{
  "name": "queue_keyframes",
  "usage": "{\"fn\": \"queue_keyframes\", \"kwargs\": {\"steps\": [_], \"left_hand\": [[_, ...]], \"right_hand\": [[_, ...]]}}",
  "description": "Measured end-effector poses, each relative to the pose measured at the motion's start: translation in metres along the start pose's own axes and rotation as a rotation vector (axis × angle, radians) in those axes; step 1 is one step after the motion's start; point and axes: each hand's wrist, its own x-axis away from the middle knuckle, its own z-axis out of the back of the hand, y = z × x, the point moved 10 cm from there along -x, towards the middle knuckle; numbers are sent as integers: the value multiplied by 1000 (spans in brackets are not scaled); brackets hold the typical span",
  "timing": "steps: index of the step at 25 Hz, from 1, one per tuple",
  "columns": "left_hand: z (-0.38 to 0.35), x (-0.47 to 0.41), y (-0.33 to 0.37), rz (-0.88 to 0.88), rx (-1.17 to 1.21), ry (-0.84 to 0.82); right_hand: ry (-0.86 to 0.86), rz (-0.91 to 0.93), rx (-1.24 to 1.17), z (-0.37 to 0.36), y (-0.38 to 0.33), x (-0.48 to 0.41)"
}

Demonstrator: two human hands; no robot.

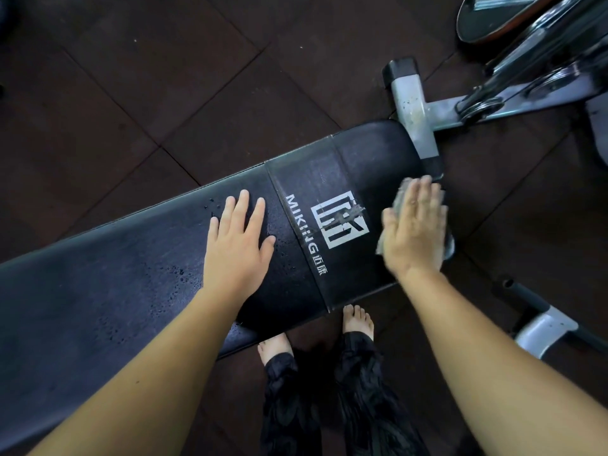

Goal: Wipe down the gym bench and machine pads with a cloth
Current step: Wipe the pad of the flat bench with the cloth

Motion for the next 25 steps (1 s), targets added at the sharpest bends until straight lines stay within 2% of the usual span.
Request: {"fn": "queue_keyframes", "kwargs": {"steps": [2,4,7,9,10,12,14,15,17,19,21,23,25], "left_hand": [[2,-1,0,-8,3,7],[3,-2,-2,-22,-9,9],[2,-1,-4,-25,-23,1],[1,-2,-4,-19,-24,-2],[1,-2,-3,-20,-28,-3],[1,-2,-2,-30,-50,-2],[3,-2,-4,-44,-61,11],[4,-1,-4,-55,-62,18],[5,-1,-5,-71,-63,24],[4,-1,-7,-74,-54,22],[2,-1,-8,-69,-45,25],[1,0,-6,-70,-35,31],[1,2,-7,-64,-32,34]], "right_hand": [[-82,217,39,-19,-34,32],[-122,258,59,-22,-10,52],[-59,-16,-16,1,47,27],[-46,-162,-64,9,40,-15],[-27,-175,-74,12,20,-40],[-14,-80,-45,12,-48,-80],[-26,97,18,4,-111,-85],[-48,194,38,-2,-125,-75],[-90,304,65,-7,-105,-52],[-73,260,67,4,-54,-47],[-46,103,50,11,-23,-70],[7,-10,30,15,-41,-99],[-3,43,29,13,-81,-102]]}}
